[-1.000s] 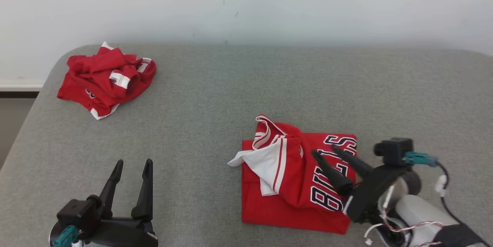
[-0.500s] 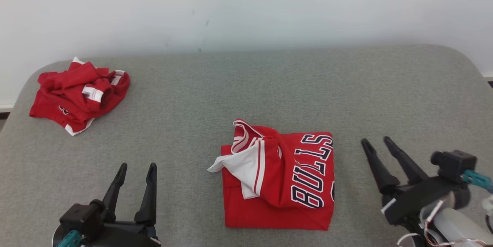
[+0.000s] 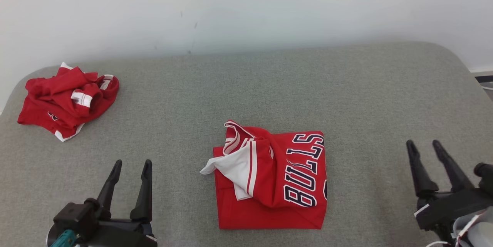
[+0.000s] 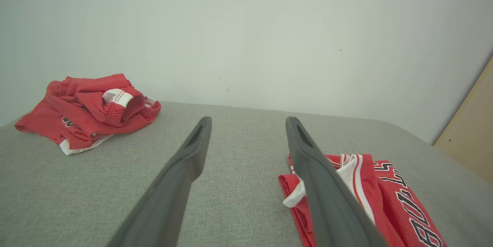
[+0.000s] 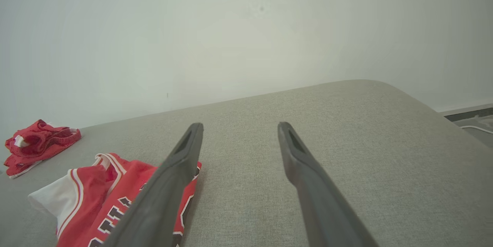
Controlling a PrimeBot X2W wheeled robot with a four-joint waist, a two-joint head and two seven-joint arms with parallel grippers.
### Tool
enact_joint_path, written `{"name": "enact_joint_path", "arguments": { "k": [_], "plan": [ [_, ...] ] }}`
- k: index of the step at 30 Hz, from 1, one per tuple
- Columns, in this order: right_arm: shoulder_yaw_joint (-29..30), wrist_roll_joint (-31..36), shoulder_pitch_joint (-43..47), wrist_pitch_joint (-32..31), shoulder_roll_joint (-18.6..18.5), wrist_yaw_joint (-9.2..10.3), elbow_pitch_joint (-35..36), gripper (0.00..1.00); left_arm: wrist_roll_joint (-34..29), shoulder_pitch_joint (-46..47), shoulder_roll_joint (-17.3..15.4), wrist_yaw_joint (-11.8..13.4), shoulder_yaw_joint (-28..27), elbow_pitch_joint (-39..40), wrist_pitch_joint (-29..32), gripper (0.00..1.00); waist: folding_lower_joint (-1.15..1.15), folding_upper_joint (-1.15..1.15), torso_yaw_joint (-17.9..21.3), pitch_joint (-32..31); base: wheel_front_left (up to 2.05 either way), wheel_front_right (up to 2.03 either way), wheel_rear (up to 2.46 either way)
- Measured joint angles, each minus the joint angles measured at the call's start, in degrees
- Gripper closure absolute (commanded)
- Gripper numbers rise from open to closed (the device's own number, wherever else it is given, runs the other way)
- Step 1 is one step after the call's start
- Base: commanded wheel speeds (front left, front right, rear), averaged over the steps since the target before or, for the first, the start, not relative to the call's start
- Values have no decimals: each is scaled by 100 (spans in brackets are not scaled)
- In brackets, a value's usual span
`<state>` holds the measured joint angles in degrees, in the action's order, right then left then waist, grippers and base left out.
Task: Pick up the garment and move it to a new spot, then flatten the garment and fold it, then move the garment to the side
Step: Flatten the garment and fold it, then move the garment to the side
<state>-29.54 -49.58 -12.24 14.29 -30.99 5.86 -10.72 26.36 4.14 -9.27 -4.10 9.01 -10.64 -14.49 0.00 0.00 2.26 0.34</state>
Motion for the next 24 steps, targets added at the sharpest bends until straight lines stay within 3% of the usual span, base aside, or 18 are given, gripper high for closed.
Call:
{"name": "enact_joint_path", "arguments": {
  "k": [9, 24],
  "plan": [
    [794, 567, 485, 0, 46, 77, 683, 0, -93, -1, 14, 7, -80, 19, 0, 0, 0, 0, 20, 19, 0, 0, 0],
    [1292, 1056, 744, 1, 393, 120, 1096, 0, -120, 7, 79, 4, -101, 10, 0, 0, 0, 0, -62, 77, 0, 0, 0]
  ]
}}
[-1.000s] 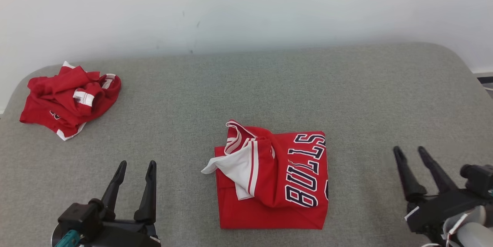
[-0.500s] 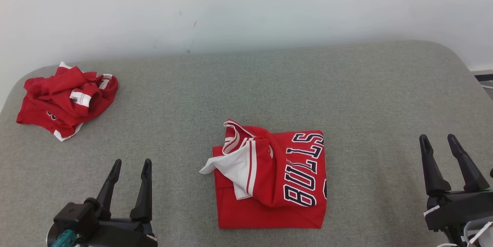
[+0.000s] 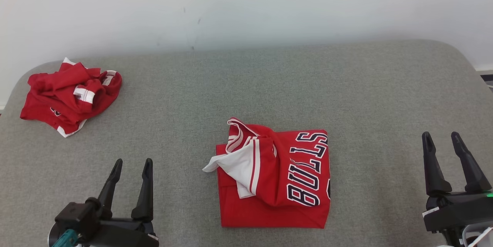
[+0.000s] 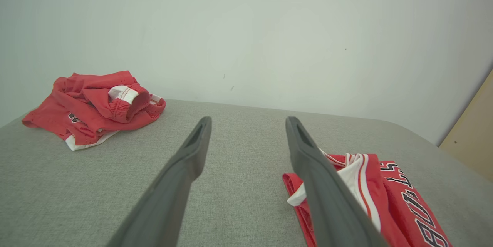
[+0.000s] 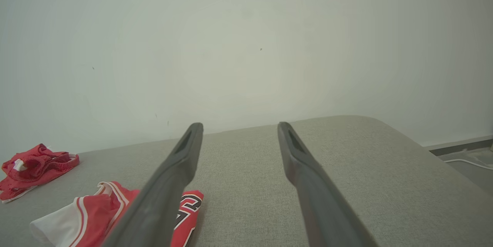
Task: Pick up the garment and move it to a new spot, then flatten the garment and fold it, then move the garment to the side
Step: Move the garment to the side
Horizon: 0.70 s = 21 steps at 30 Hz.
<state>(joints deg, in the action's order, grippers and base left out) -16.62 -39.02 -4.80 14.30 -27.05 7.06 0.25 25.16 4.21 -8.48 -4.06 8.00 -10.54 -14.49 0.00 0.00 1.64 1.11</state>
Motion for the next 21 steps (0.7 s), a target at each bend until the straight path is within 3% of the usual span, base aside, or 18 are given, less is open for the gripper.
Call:
{"name": "enact_joint_path", "arguments": {
  "k": [7, 12, 17, 21],
  "plan": [
    [-79, -137, 23, 0, 172, -79, -414, 0, -13, 7, 10, -7, 9, -13, 0, 0, 0, 0, -52, 28, 0, 0, 0],
    [-107, -677, -45, -65, 434, -345, -924, 0, -31, 70, 55, -56, 88, -14, 0, 0, 0, 0, -138, 91, 0, 0, 0],
    [-204, -1215, -400, -485, 704, -673, -1603, 0, -49, 168, 58, -88, 129, -30, 0, 0, 0, 0, -278, 189, 0, 0, 0],
    [-332, -1356, -758, -781, 855, -831, -2058, 0, -55, 260, 60, -105, 154, -66, 0, 0, 0, 0, -431, 257, 0, 0, 0]
  ]
}}
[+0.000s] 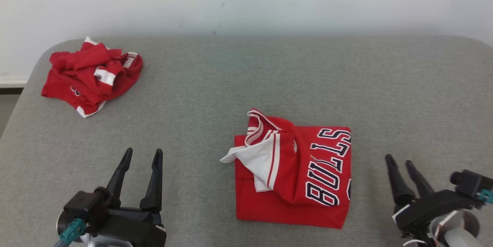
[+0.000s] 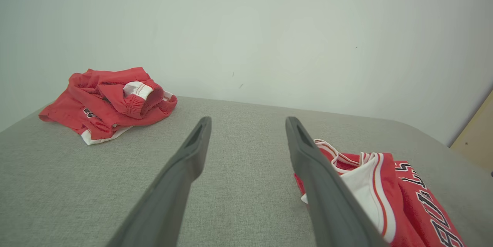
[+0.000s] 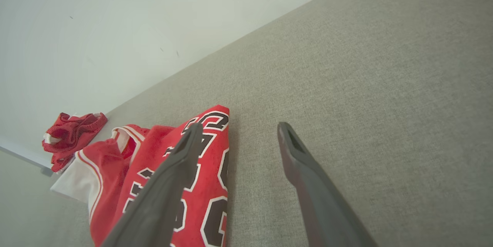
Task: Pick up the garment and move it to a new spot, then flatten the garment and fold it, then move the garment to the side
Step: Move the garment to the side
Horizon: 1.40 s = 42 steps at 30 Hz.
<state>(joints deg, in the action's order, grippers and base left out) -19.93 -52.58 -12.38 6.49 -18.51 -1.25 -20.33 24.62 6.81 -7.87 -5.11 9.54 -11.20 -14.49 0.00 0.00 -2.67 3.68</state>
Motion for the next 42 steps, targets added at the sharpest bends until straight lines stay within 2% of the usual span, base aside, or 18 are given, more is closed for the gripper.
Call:
{"name": "enact_joint_path", "arguments": {
  "k": [2, 4, 13, 23, 27, 28, 29, 30, 31, 37, 42],
  "plan": [
    [-148, -59, -246, -246, 132, -131, -312, 0, 0, 35, -3, -2, -5, -49, 0, 0, 0, 0, -124, 40, 0, 0, 0],
    [-271, -92, -385, -401, 215, -177, -525, 0, -1, 40, -2, -3, 2, -91, 0, 0, 0, 0, -204, 61, 0, 0, 0],
    [-301, -296, -839, -840, 477, -231, -1392, 0, -1, 83, -2, -46, -13, -115, 0, 0, 0, 0, -507, 137, 0, 0, 0],
    [-305, -431, -1153, -1109, 586, -290, -2092, 0, -1, 103, -3, -49, -64, -118, 0, 0, 0, 0, -643, 244, 0, 0, 0],
    [-302, -505, -1306, -1232, 616, -381, -2329, 0, -1, 103, -19, -49, -116, -122, 0, 0, 0, 0, -664, 256, 0, 0, 0],
    [-299, -535, -1325, -1249, 617, -392, -2392, 30, -1, 104, -16, -51, -115, -123, 0, 0, 0, 0, -669, 256, 0, 0, 0],
    [-307, -549, -1358, -1256, 622, -432, -2452, 65, -1, 105, -14, -51, -115, -125, 0, 0, 0, 0, -674, 256, 0, 0, 0],
    [-310, -549, -1387, -1285, 623, -434, -2501, 65, -1, 105, -14, -51, -116, -130, 0, 0, 0, 0, -678, 255, 0, 0, 0],
    [-305, -556, -1413, -1301, 623, -441, -2549, 100, -1, 107, -14, -51, -116, -136, 0, 0, 0, 0, -683, 253, 0, 0, 0],
    [-297, -595, -1487, -1292, 625, -486, -2793, 100, -1, 114, -8, -52, -137, -168, 0, 0, 0, 0, -702, 207, 0, 0, 0],
    [-305, -584, -1696, -1050, 641, -537, -2758, 100, -1, 111, 1, -52, -175, -223, 0, 0, 0, 0, -689, 122, 0, 0, 0]
  ]
}}
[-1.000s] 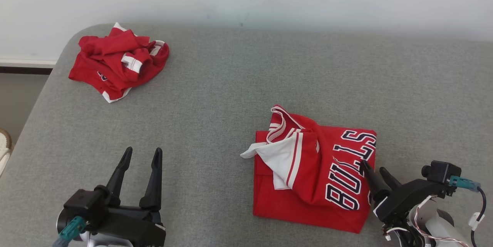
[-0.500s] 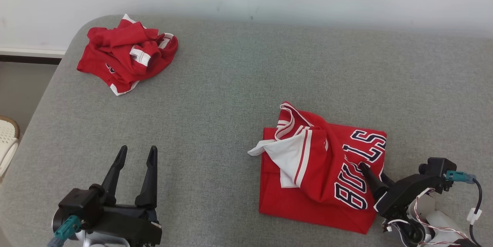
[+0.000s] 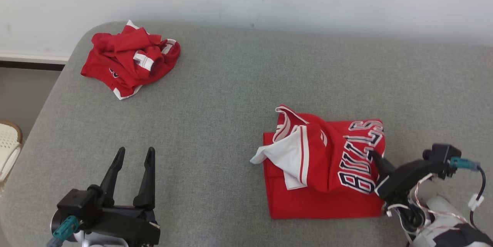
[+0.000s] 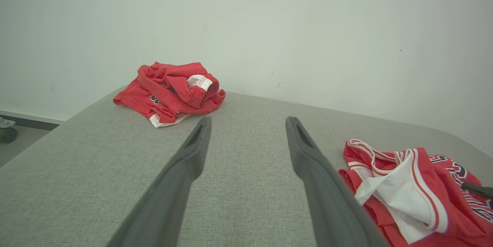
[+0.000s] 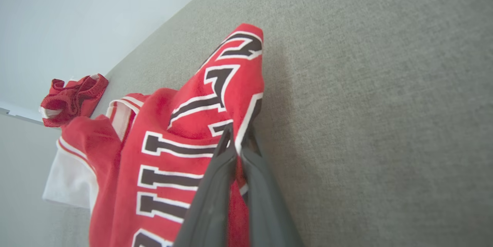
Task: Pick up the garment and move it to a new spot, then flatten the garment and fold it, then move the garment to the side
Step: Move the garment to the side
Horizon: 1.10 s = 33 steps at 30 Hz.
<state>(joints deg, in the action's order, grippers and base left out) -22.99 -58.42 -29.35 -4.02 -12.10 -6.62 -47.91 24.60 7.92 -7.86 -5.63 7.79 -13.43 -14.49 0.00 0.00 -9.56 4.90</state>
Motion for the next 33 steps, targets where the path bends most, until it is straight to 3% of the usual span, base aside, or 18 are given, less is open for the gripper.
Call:
{"name": "enact_joint_path", "arguments": {
  "k": [7, 18, 24, 33],
  "plan": [
    [-108, 165, -389, 388, -68, -38, 364, 100, 0, -9, 44, 0, -11, -29, 0, 0, 0, 0, 61, -126, 0, 0, 0],
    [-648, 299, -935, 432, -789, -45, 1428, 100, 0, -153, 81, -4, -63, 23, 0, 0, 0, 0, 244, -212, 0, 0, 0],
    [-862, 276, -1386, 398, -935, -45, 1719, 100, 0, -154, 97, -43, -56, 98, 0, 0, 0, 0, 359, -131, 0, 0, 0],
    [-740, -347, -1841, 165, -1199, -45, 1848, 100, 0, -148, 87, -51, -33, 243, 0, 0, 0, 0, 469, 156, 0, 0, 0]
  ]
}}
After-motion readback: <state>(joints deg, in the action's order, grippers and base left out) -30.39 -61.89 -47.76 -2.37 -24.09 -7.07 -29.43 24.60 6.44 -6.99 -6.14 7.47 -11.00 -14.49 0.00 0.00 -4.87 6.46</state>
